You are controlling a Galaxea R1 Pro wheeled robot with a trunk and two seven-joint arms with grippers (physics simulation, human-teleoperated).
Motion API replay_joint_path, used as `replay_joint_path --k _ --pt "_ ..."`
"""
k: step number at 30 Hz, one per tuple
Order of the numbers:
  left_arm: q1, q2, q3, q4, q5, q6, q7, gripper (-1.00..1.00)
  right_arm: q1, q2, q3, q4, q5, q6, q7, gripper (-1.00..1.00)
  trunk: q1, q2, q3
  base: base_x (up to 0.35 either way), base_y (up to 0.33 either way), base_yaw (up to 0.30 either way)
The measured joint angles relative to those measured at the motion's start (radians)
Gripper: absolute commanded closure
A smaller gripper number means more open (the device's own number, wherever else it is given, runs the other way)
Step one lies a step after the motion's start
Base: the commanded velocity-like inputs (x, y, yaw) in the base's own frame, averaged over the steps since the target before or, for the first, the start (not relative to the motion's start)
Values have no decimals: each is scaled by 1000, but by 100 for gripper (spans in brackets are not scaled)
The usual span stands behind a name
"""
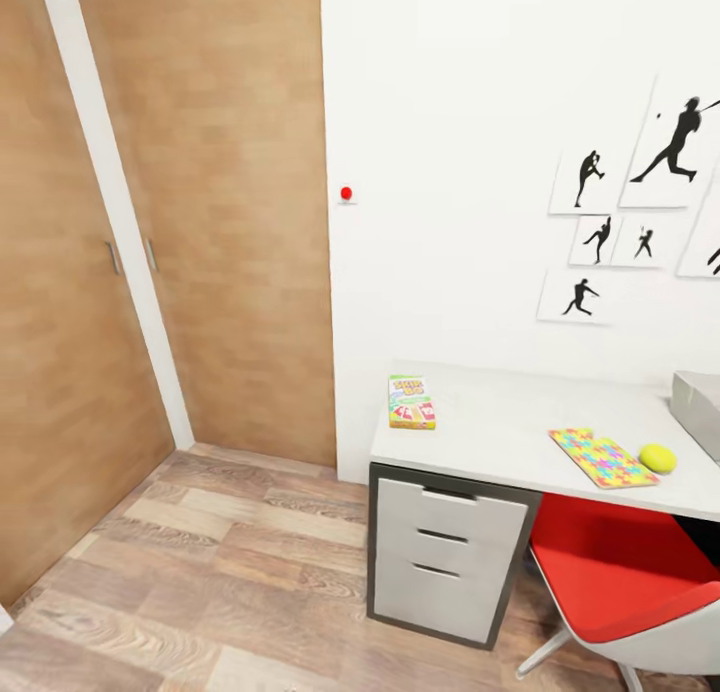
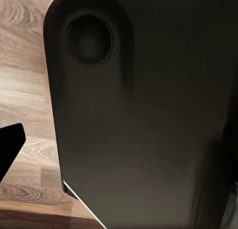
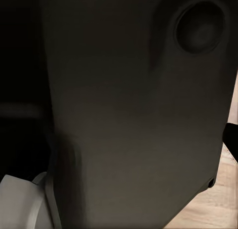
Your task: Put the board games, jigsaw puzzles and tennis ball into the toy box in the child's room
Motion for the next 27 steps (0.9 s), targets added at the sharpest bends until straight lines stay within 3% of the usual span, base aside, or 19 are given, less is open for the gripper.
replay_joint_path --k 13,27 --pt "0 0 -2 0 0 -1 0 -100 0 -1 0 0 0 0 0 -100 -46 84 38 0 0 286" --pt "0 0 -3 0 0 -1 1 -100 0 -8 0 0 0 -13 1 -100 -100 182 81 0 0 45"
